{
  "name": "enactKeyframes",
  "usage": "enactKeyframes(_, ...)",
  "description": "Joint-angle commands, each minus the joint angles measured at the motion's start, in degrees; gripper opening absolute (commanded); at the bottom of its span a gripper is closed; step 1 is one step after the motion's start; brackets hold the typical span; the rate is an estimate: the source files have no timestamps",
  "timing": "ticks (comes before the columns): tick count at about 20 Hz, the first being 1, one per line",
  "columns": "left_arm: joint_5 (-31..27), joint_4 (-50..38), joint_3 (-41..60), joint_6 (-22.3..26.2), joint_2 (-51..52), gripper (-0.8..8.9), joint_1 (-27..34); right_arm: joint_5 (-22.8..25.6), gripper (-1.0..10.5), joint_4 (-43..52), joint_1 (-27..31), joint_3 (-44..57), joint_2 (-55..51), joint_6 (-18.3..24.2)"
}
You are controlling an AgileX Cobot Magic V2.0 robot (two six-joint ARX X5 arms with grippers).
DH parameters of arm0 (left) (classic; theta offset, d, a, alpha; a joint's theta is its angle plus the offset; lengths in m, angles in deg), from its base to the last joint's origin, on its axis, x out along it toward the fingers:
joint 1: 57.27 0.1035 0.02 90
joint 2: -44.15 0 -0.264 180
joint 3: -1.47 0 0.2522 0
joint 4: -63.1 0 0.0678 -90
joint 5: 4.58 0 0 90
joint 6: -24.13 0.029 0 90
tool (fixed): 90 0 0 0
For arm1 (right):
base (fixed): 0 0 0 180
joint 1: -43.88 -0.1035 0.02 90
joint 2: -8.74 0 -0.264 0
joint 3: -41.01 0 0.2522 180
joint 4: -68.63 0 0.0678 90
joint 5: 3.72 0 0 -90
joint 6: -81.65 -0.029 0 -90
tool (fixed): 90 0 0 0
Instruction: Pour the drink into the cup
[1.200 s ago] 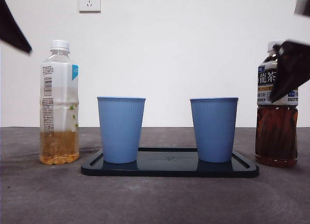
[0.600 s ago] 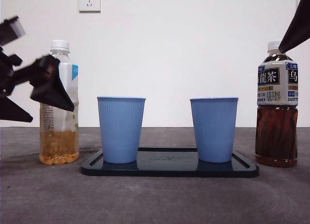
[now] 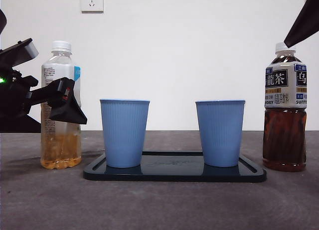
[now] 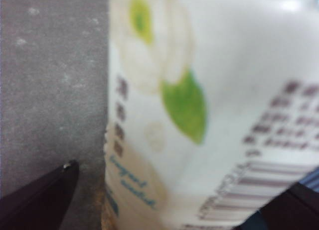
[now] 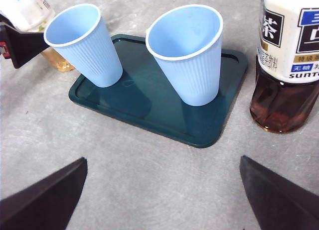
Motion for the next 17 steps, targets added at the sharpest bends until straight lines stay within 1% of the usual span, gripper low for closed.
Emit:
enactKeyframes(1,-0.1,-1.1,-0.2,0.1,-0.9,3.46,-0.2,0.0,4.9,0.3,-0.3,-0.9,0.2,-0.5)
enactKeyframes(2,-0.1,-1.5,-0.2,0.1,-0.9,2.94,-0.2,-0.1,4.9,0.3,-0.3,-0.9,0.2,-0.4)
enactKeyframes(4,-0.1,-1.8,-0.2,0.1,-0.8,2.39,-0.2,0.0,4.9,0.3,-0.3,-0.9,0.2,-0.2)
enactKeyframes(7,-0.1,-1.7,-0.2,0.5,0.2,2.23,-0.2,0.0,4.9,0.3,-0.3,-0.9,0.2,0.7)
enactKeyframes(8,-0.1,-1.5,-0.2,1.3,0.9,1.91,-0.2,-0.1,4.9,0.3,-0.3,-0.9,0.2,1.0)
enactKeyframes(10,-0.1,0.2,-0.4,2.9,2.8,1.56,-0.2,-0.1,4.9,0.3,-0.3,-0.9,0.2,1.2)
enactKeyframes(12,-0.1,5.9,-1.7,6.4,5.6,1.52,-0.2,-2.0,4.9,0.3,-0.3,-0.9,0.2,1.6)
enactKeyframes(14,-0.8,15.5,-4.5,11.6,8.3,1.52,-0.2,-5.9,4.9,0.3,-0.3,-0.9,0.2,3.0)
enactKeyframes(17,-5.7,31.3,-10.9,20.3,11.3,1.51,-0.6,-9.7,4.9,0.3,-0.3,-0.9,0.2,4.0)
